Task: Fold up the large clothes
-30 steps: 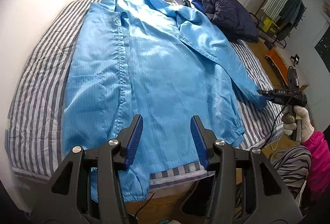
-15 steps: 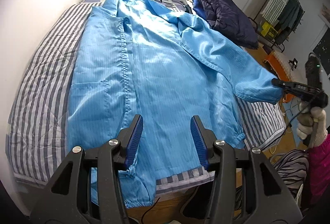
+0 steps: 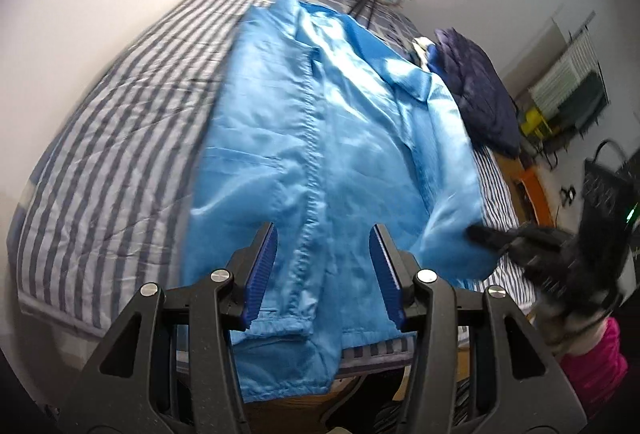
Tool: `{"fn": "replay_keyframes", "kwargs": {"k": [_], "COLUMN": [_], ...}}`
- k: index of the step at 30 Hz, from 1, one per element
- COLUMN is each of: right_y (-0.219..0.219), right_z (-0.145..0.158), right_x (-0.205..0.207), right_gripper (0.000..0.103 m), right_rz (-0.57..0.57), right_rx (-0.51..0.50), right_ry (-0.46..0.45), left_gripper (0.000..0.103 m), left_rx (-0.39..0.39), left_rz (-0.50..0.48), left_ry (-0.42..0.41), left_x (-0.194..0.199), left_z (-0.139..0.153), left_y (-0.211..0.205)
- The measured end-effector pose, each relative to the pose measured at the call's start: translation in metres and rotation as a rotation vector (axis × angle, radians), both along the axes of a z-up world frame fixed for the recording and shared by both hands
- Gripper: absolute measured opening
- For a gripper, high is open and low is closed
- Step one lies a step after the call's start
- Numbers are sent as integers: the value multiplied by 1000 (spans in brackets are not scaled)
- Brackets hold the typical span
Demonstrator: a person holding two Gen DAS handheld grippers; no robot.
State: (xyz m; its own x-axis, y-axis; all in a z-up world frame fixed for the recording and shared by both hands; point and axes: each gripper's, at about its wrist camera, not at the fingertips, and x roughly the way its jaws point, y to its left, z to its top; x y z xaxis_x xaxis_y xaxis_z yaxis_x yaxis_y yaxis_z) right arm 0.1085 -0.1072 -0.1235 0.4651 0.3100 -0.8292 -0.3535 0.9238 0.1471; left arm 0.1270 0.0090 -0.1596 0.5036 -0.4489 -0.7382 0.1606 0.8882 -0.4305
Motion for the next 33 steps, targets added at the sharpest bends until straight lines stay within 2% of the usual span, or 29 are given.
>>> {"fn": "replay_keyframes", "kwargs": {"k": [5, 7, 9, 10, 12, 15, 19, 22, 24, 26, 28, 30, 33], "right_y": [43, 48, 45, 40, 29, 4, -55, -101, -128, -158, -190, -217, -247], "right_z": [-49, -58, -59, -58, -51, -35, -18, -19, -22, -28, -36, -46, -61], "right_x": [6, 2, -1, -2, -8, -18, -25, -17, -10, -3, 2, 4, 5], "right_gripper": [0, 2, 7, 24, 38, 38, 38, 40, 40, 40, 42, 46, 44], "right_rz": [117, 147, 146, 142, 128, 104, -35, -170, -246, -344, -423, -472, -500], "right_rx": [-68, -73, -66, -57, -33, 32, 132, 161, 180, 155, 167, 219, 274], "right_ry": [99, 118, 125, 128, 119, 103, 98, 116, 134, 138, 152, 184, 228], "left_gripper": [49, 49, 49, 49, 49, 49, 49, 50, 50, 50, 50, 50, 50], "left_rx": [-34, -38, -44, -45, -52, -65, -55, -29, -29, -22, -9, 9, 9], "left_rz": [54, 56, 45, 37, 21, -7, -69, -106, -127, -174, -216, -251, -278], "left_ry": [32, 44, 57, 65, 81, 101, 119, 148, 165, 172, 151, 132, 136], "left_x": [2, 2, 3, 3, 4, 5, 4, 6, 5, 0, -7, -13, -15], "left_z": [-8, -11, -15, -17, -22, -26, -32, -42, -47, -48, -45, -42, -42], "left_y": [24, 27, 26, 24, 17, 3, -24, -46, -59, -78, -91, -103, -118]}}
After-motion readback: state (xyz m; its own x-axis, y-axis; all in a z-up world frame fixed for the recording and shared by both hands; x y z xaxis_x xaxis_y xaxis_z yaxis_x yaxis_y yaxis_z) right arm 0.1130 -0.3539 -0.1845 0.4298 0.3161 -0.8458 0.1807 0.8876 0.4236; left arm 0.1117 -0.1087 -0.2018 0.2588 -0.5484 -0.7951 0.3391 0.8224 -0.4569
